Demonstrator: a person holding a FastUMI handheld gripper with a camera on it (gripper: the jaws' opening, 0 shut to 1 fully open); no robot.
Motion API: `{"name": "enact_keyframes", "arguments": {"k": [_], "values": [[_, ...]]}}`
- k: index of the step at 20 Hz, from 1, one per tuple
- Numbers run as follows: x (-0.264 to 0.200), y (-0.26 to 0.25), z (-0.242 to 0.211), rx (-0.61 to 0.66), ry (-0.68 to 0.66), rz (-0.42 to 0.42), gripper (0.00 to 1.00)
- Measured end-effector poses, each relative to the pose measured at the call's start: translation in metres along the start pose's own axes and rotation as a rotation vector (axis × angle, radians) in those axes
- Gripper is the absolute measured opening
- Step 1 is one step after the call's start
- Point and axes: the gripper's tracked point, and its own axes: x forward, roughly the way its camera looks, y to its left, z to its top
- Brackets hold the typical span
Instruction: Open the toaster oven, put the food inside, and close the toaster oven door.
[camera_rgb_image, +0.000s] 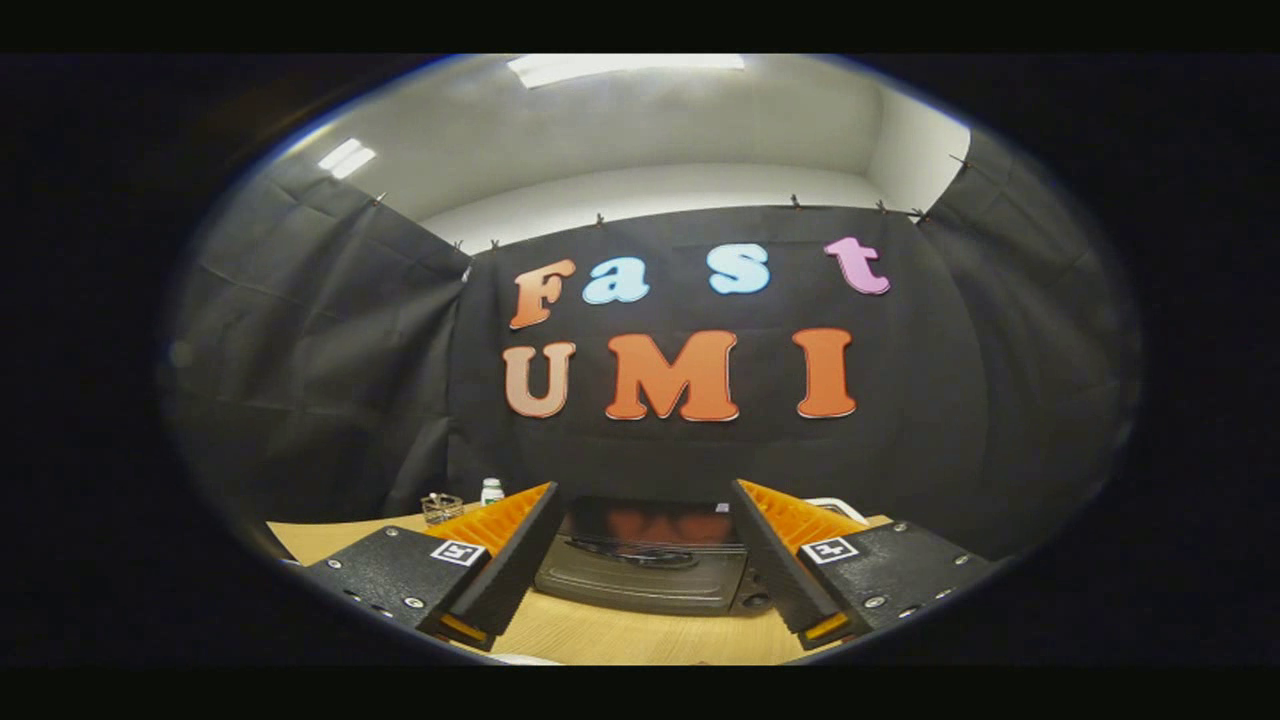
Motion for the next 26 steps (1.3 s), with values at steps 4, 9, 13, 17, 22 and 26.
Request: {"name": "enact_keyframes", "arguments": {"k": [4,9,13,17,22,26], "values": [[0.036,0.007,-0.033,0.007,0.048,0.014,0.99],[0.084,0.005,-0.080,-0.010,0.119,-0.008,0.99],[0.115,-0.001,-0.120,0.005,0.205,-0.043,0.99],[0.136,-0.007,-0.153,-0.008,0.270,-0.079,0.99],[0.142,-0.007,-0.150,-0.015,0.241,-0.095,0.99],[0.136,-0.002,-0.151,-0.002,0.239,-0.076,0.93]]}}
